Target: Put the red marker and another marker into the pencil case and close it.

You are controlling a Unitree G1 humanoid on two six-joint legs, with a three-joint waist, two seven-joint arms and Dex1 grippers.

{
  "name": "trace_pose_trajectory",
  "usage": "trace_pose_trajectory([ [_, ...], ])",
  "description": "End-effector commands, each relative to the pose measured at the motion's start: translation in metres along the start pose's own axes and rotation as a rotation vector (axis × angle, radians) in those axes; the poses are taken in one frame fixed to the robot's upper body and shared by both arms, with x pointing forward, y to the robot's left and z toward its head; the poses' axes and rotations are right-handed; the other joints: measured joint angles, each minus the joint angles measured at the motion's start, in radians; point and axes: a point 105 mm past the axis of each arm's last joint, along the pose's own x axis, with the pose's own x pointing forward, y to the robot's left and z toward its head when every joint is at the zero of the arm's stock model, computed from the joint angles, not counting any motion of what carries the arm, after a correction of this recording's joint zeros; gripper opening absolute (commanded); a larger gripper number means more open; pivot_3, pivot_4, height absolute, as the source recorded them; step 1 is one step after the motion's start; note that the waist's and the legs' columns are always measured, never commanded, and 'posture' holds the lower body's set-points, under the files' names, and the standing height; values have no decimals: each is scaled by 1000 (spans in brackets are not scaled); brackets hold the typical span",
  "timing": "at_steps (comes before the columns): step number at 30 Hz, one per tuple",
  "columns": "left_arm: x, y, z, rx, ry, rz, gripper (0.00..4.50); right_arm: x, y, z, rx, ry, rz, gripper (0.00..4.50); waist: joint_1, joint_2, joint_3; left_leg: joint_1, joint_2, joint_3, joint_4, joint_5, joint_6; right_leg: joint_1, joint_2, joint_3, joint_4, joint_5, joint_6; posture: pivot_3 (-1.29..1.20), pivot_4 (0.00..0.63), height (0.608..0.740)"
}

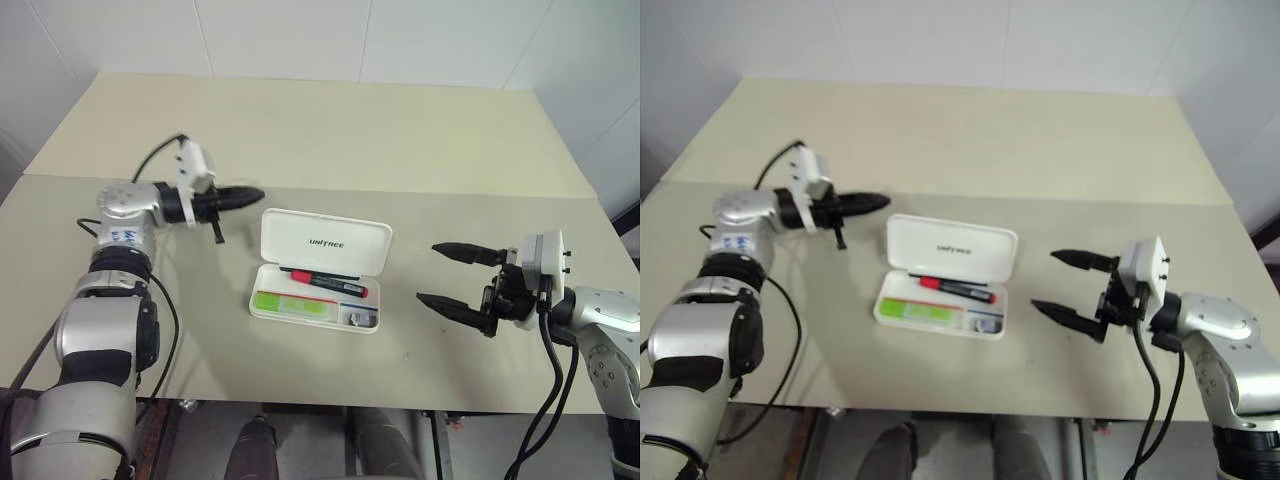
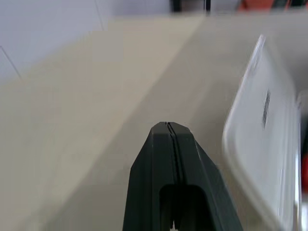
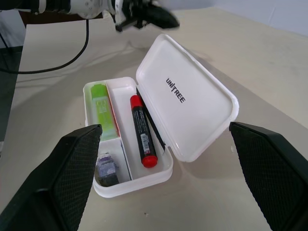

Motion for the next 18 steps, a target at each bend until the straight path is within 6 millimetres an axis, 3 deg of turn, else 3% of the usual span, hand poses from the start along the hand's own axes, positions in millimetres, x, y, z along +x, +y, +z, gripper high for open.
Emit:
trace_pose_trajectory([
  [1, 10, -6, -3, -5, 18, -36, 16, -7, 0, 15, -47, -33, -13, 4500, 1, 0, 0, 0, 0, 0, 0, 0, 0, 0, 0, 0, 0, 0, 0, 0, 150, 740],
  [7, 18, -19, 1, -35, -31, -143, 16, -21, 2, 18, -33, -54, 24, 4500, 2, 0, 0, 0, 0, 0, -1, 0, 0, 0, 0, 0, 0, 0, 0, 0, 150, 740],
  [12, 12, -22, 23, -53, -171, -228, 16, -35, 1, 18, -29, -29, 62, 4500, 0, 0, 0, 0, 0, 0, -1, 0, 0, 0, 0, 0, 0, 0, 0, 0, 150, 740],
  [18, 7, -36, 28, -51, -208, -350, 16, -35, -7, 19, -36, -15, 62, 4500, 0, 0, 0, 0, 0, 0, 0, 0, 0, 0, 0, 0, 1, 0, 0, 0, 150, 740],
])
